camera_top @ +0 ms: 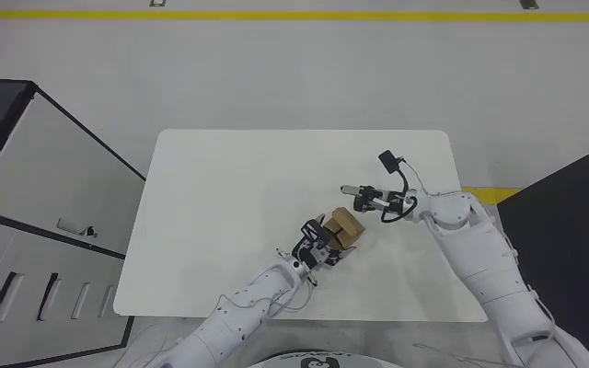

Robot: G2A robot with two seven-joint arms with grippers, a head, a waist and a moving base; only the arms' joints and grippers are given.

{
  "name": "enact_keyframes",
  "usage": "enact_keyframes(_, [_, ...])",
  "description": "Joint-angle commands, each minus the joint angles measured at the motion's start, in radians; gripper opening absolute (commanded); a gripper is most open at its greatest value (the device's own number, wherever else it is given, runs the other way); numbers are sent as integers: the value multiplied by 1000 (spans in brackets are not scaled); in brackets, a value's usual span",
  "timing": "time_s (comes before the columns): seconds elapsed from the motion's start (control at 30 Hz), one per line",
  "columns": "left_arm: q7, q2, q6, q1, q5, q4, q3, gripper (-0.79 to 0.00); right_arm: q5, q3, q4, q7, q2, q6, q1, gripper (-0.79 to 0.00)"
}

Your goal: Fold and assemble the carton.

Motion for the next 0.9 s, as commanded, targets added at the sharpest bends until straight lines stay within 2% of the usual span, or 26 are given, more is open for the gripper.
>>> enact_keyframes(0.0, [1, 0, 0, 2, 1, 0, -3, 0, -17, 24, -42, 16, 9, 0, -11, 0])
enact_keyframes(0.1, [2, 0, 1, 4, 2, -1, -7, 0, -45, 47, -107, 74, 20, -8, -26, 0])
enact_keyframes(0.43, [-1, 0, -6, 4, 7, -1, -8, 0, -55, 45, -113, 72, 21, -11, -25, 0])
enact_keyframes(0.5, [-1, 0, -6, 4, 7, -1, -8, 0, -192, 31, -187, 95, 29, -15, -15, 0])
enact_keyframes(0.87, [-1, 0, -6, 4, 7, -1, -8, 0, -440, -20, -411, 417, 53, 111, 101, 0])
